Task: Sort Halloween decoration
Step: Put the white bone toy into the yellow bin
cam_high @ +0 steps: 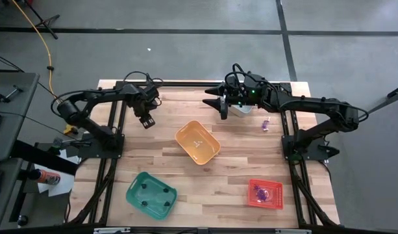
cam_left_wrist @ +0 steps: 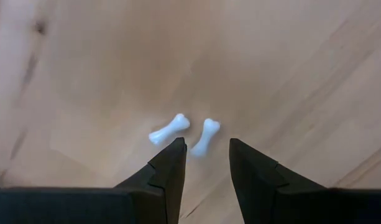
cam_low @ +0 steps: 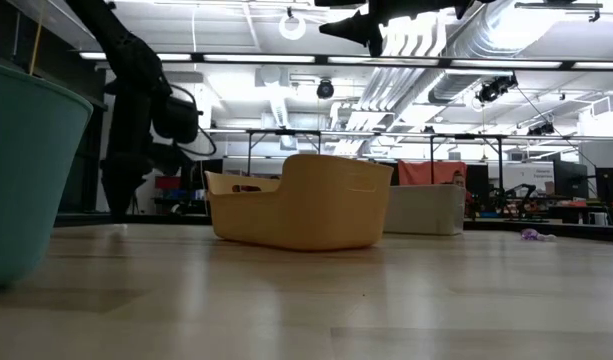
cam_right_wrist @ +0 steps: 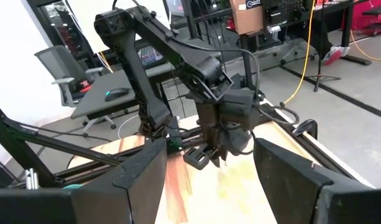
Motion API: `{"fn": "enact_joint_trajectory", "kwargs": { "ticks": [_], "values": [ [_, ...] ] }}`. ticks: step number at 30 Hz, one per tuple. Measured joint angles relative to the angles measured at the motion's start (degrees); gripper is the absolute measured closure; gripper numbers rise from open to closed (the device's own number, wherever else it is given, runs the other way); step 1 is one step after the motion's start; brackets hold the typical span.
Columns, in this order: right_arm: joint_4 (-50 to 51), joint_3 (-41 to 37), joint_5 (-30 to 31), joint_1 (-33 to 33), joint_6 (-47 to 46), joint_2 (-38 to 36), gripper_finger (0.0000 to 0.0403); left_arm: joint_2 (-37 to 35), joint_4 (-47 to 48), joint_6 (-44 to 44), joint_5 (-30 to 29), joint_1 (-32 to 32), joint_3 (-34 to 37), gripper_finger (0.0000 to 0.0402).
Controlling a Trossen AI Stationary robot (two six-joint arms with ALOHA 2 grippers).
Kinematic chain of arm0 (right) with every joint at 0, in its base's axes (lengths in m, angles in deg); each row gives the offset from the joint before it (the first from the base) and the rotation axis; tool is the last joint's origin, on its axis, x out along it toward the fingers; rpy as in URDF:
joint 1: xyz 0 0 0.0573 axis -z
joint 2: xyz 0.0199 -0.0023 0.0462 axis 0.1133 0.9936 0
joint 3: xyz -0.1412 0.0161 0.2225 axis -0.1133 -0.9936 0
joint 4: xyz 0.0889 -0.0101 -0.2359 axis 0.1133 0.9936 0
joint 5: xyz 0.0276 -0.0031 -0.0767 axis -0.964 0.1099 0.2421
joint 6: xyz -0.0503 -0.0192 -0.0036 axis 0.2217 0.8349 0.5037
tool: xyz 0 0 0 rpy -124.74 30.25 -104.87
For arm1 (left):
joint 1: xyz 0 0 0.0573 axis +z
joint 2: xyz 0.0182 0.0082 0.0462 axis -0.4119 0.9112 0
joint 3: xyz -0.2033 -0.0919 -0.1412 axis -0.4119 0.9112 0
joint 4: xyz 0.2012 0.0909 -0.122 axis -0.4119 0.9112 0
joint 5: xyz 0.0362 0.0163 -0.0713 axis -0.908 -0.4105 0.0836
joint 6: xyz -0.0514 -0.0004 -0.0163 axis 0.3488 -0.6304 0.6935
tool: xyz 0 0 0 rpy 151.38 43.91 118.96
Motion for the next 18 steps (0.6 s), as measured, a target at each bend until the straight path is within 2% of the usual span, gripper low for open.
{"fn": "enact_joint_trajectory", "kwargs": {
  "ticks": [7,14,18],
  "values": [
    [0.0,0.0,0.06,0.0,-1.07,0.0,0.0167,4.56,-0.65,-0.26,0.23,-0.09,-0.24,0.0289],
    [-0.02,0.0,0.07,0.0,-1.07,0.0,0.0167,5.34,-1.21,-3.59,0.23,-0.03,-0.13,0.029],
    [-0.02,0.0,0.07,0.0,-1.06,0.0,0.0167,5.41,-1.24,-5.38,0.45,-0.03,-0.08,0.0316]
  ]
}}
